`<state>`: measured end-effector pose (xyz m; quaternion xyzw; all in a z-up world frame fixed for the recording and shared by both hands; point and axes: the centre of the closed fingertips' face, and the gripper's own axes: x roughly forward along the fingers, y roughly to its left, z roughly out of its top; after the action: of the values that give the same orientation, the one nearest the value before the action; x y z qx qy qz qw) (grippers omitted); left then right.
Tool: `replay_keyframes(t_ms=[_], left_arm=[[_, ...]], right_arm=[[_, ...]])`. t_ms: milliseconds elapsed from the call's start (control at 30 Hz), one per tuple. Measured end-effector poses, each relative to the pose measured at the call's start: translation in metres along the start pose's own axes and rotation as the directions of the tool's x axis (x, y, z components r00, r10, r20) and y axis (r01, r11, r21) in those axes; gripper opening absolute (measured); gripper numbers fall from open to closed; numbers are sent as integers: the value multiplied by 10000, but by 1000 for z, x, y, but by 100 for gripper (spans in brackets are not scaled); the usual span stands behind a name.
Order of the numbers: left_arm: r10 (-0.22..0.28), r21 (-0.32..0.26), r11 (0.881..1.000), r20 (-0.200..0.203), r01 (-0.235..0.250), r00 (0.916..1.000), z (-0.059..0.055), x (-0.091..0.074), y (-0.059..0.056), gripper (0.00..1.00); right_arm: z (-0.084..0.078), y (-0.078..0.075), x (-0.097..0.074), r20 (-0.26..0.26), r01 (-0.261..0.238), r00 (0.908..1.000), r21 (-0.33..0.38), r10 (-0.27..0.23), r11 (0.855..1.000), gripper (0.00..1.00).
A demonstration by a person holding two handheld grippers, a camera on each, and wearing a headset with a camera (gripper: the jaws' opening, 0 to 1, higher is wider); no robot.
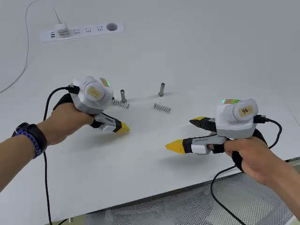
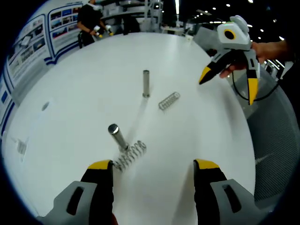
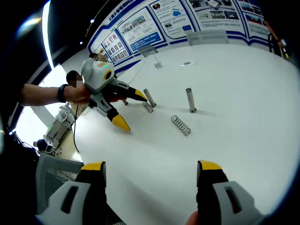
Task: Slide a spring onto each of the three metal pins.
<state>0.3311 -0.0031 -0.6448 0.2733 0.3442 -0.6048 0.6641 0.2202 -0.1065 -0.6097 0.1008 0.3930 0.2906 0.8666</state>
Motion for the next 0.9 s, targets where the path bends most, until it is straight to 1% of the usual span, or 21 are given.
replay_keyframes(t_ms=[133,300,467,567,700,733,833,900], left_arm=[[-99,58,9999,-15,99,10000,-2,-2,-4,67],[-265,190,9995,-76,267,9996,-4,-3,-9,59],[-208,487,9986,-166,216,9996,-7,-1,-9,52],[-200,601,9980,-194,212,9996,-7,-1,-9,45],[-160,564,9983,-212,171,9996,-8,-1,-9,40],[-118,569,9983,-225,130,9997,-8,0,-8,37],[-54,375,9993,-199,61,9998,-9,0,-7,33],[-30,352,9994,-213,37,9998,-8,0,-6,31]], right_arm=[[1,3,1,5,-42,10000,-7,42,10000,80],[2,1,2,-1,-56,10000,-18,56,10000,80],[0,0,3,-17,-66,10000,-13,66,10000,80],[0,-1,3,-29,-59,10000,0,59,10000,80],[0,-3,3,-6,-56,10000,36,56,10000,79],[-1,-3,3,-4,-61,10000,42,61,10000,79],[-1,-3,4,-21,-67,10000,34,67,10000,79],[-1,-2,4,-20,-81,10000,32,81,10000,79]])
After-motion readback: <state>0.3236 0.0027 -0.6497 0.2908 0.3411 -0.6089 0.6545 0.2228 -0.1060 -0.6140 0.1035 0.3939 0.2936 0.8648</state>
